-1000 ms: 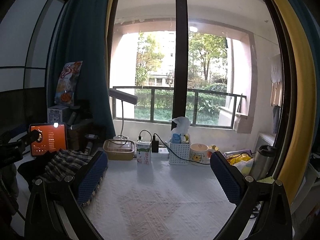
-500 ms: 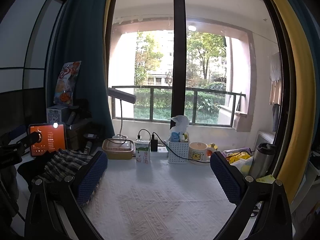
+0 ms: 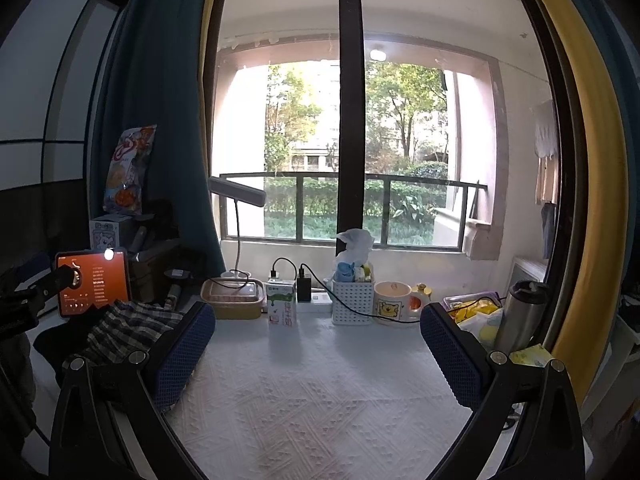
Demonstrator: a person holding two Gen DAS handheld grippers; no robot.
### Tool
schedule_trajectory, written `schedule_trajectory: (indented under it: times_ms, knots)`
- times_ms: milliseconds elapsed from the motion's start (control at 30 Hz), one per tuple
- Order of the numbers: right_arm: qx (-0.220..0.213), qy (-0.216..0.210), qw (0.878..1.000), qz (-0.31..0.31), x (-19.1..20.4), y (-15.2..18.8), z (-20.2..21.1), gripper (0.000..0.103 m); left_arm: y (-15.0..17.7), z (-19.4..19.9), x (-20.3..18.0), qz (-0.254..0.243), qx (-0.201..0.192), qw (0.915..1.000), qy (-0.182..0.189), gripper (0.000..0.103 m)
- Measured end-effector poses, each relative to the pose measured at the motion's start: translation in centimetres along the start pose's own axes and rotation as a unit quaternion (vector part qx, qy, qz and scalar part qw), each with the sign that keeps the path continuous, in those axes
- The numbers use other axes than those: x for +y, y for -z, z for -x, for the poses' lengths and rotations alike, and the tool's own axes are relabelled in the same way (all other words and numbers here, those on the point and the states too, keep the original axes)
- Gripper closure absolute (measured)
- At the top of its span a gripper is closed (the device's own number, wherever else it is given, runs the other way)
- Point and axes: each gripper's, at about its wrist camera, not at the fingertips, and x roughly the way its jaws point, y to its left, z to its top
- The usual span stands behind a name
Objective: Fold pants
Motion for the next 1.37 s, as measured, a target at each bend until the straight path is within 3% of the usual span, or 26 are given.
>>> schedule_trajectory:
  times_ms: [1367]
  knots:
    - [0.009, -0.006, 1.0, 0.0, 0.1, 0.66, -0.47, 0.0, -0.04, 0.25, -0.66, -0.003, 0.0, 1.0, 0.003, 0.001]
